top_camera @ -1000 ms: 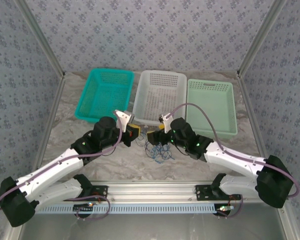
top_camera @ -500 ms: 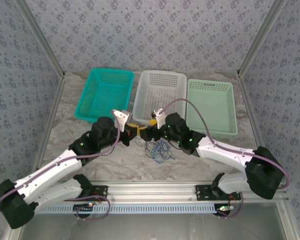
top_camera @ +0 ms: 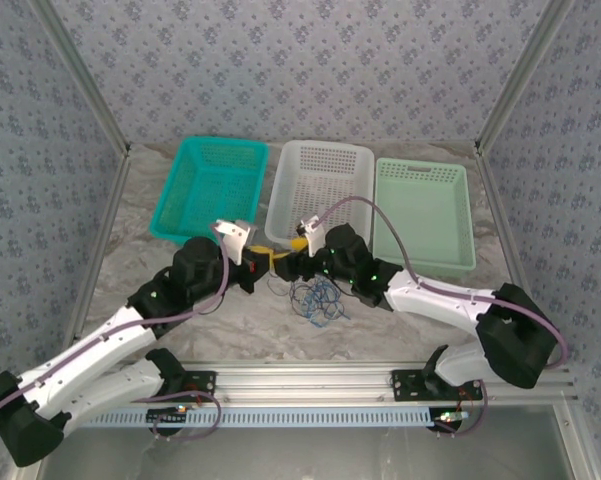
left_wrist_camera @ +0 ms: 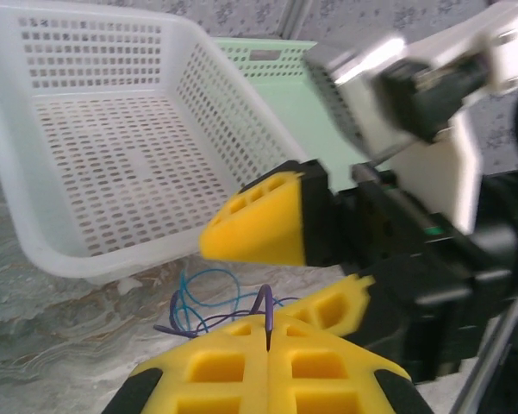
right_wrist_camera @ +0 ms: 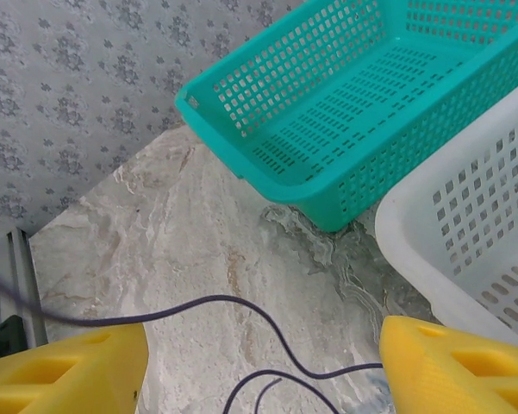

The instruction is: Untangle the cables

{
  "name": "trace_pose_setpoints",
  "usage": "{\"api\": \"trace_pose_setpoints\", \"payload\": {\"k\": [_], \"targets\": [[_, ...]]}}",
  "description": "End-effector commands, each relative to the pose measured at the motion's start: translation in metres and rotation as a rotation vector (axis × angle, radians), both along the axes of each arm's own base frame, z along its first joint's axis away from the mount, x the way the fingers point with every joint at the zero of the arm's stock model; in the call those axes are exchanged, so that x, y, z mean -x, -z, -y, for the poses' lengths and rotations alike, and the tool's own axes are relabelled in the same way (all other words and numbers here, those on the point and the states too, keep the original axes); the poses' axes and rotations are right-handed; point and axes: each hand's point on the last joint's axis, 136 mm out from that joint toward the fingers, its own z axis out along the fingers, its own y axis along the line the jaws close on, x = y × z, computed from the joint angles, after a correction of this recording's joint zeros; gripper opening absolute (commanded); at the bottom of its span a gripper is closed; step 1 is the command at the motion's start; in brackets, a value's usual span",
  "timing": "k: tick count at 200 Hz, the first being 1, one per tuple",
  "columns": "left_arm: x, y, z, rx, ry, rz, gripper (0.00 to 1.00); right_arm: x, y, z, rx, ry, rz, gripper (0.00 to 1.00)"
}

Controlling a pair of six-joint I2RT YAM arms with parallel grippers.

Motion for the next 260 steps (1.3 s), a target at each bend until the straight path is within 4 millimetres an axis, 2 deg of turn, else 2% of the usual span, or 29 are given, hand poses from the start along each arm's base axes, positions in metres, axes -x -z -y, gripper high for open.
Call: {"api": "trace_pose_setpoints", "payload": {"k": [1, 26, 68, 124, 155, 205, 260], "targets": [[0.001, -0.024, 0.000, 0.036, -0.002, 0.039, 0.00, 0.000, 0.011, 0.005, 0.022, 0.001, -0.019, 0.73], [-0.003, -0.025, -0.005, 0.021, -0.039, 0.036, 0.00, 0.008, 0.011, 0.004, 0.016, -0.038, -0.027, 0.71], [-0.009, -0.029, -0.001, 0.036, -0.055, 0.018, 0.00, 0.025, 0.014, 0.006, 0.049, -0.082, -0.008, 0.70], [-0.017, -0.024, 0.003, 0.012, -0.080, -0.030, 0.00, 0.036, 0.006, 0.016, 0.047, -0.091, 0.027, 0.71], [-0.017, -0.023, 0.004, 0.015, -0.082, -0.038, 0.00, 0.042, -0.001, 0.014, 0.042, -0.116, 0.058, 0.71], [-0.017, -0.029, 0.009, 0.058, -0.072, -0.060, 0.00, 0.047, 0.000, 0.000, 0.057, -0.191, 0.088, 0.73], [-0.016, -0.028, 0.014, 0.075, -0.055, -0.084, 0.00, 0.036, 0.003, -0.024, 0.070, -0.217, 0.100, 0.73]]}}
